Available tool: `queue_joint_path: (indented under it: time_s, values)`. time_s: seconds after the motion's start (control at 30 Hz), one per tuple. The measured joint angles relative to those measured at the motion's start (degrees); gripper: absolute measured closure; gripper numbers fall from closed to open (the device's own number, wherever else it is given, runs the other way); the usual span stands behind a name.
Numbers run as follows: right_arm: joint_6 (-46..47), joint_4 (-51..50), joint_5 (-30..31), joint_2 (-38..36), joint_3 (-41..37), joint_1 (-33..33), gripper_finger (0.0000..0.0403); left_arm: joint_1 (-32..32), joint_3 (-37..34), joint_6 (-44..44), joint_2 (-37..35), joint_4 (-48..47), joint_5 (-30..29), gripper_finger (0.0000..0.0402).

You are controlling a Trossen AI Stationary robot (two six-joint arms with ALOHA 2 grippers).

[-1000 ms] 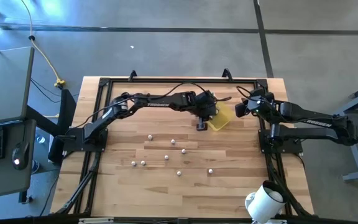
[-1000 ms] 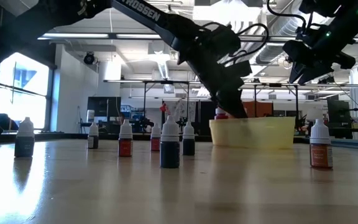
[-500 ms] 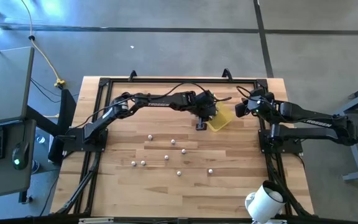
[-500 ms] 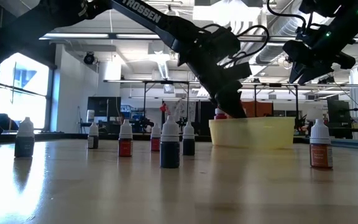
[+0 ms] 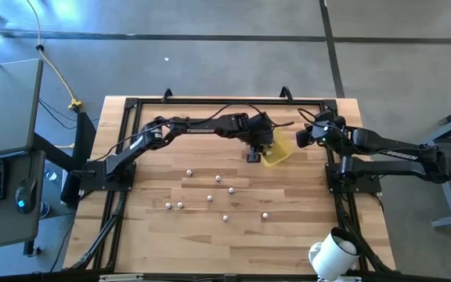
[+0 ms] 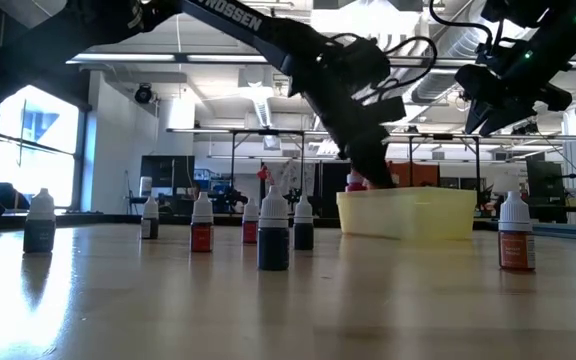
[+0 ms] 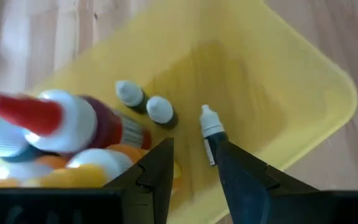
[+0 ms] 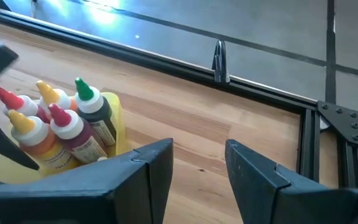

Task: Pick & Place food coloring
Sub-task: Adjust the bin on the table

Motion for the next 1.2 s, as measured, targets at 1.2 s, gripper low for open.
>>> queue_joint_path:
  time_s: [1.2]
  values:
    - [4.47, 14.13, -16.64, 32.28, 0.04, -8.07, 0.0263, -0.27, 8.8, -16.76, -35.78, -57.64, -2.08, 0.0282]
